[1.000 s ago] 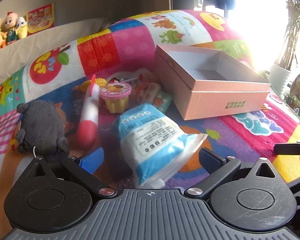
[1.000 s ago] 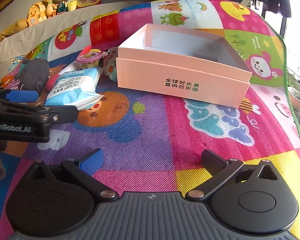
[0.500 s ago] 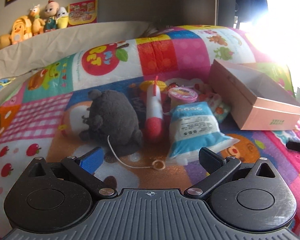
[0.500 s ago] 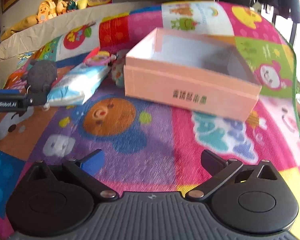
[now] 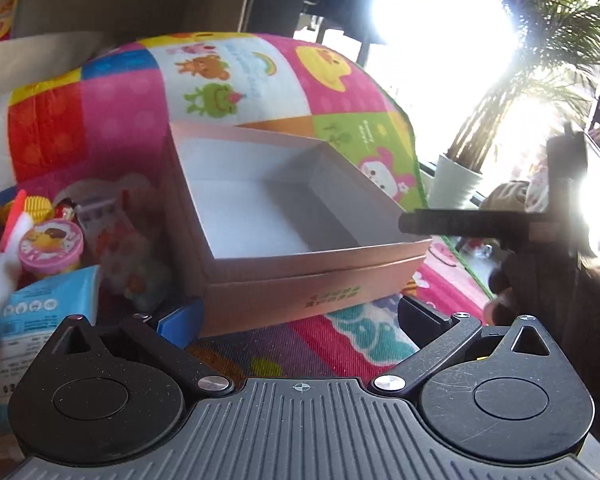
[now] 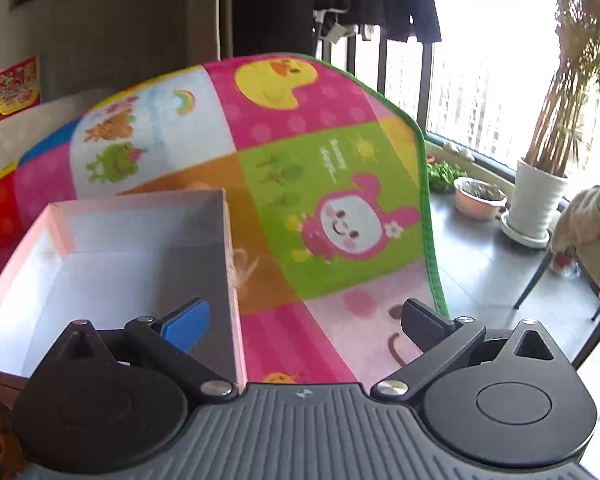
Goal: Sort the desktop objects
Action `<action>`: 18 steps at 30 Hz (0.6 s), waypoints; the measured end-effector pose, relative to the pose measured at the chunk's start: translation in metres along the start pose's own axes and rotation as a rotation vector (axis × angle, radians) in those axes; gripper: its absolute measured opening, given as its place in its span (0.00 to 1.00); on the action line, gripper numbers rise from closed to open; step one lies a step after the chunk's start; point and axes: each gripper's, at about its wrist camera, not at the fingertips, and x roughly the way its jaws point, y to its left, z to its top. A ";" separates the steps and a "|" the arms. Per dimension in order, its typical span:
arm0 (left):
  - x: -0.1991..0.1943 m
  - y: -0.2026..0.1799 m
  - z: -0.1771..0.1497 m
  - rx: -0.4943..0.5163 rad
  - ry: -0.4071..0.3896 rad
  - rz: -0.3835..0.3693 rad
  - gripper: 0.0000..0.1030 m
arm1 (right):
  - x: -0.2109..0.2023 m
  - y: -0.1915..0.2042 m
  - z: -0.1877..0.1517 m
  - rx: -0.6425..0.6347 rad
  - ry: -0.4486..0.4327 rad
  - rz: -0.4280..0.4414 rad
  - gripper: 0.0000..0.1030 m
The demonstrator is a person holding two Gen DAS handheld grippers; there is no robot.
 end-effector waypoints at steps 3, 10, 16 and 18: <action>0.014 -0.006 0.005 -0.012 0.006 -0.100 1.00 | 0.000 -0.013 -0.010 0.012 0.002 0.016 1.00; 0.005 -0.017 -0.002 0.050 0.016 -0.105 1.00 | 0.002 -0.014 0.001 0.051 -0.013 0.205 1.00; -0.052 0.008 -0.007 0.063 -0.089 0.128 1.00 | 0.010 0.025 0.017 0.057 -0.013 0.437 1.00; -0.076 0.022 -0.014 0.065 -0.127 0.222 1.00 | 0.010 0.043 0.023 0.026 -0.034 0.389 1.00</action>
